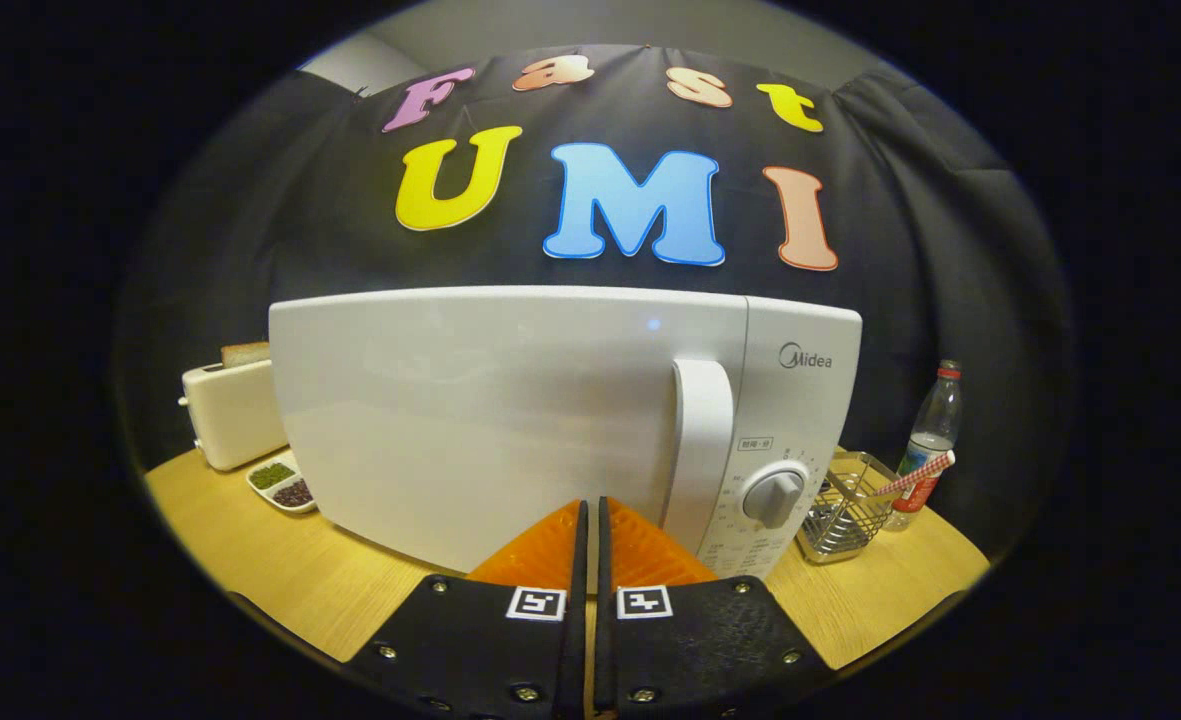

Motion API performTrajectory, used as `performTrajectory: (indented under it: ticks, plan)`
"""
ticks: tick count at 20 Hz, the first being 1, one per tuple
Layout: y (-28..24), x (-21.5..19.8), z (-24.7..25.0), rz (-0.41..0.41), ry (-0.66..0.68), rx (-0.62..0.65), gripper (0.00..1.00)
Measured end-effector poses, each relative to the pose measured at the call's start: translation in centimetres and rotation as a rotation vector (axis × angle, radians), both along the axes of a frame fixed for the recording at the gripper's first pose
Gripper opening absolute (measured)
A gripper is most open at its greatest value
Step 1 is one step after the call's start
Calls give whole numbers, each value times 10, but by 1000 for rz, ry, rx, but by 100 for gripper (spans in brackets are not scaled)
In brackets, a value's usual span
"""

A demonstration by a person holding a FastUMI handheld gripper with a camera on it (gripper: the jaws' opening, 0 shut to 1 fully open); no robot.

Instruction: Open the microwave, put the food inside, and close the microwave door.

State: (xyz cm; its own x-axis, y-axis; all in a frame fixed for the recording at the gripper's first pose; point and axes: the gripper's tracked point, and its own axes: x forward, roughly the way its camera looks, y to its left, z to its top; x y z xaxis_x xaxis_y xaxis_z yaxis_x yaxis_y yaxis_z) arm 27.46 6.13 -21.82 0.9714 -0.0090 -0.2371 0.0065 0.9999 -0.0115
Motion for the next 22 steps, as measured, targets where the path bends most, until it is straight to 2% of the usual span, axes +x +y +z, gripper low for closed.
performTrajectory:
  ticks: [5,9,19,22]
  plan:
    - [-11,-71,39,69,-44,14,4]
    - [-30,-127,67,69,-104,-14,4]
    - [-29,-254,134,155,-174,35,4]
    - [-24,-284,156,176,-210,12,4]
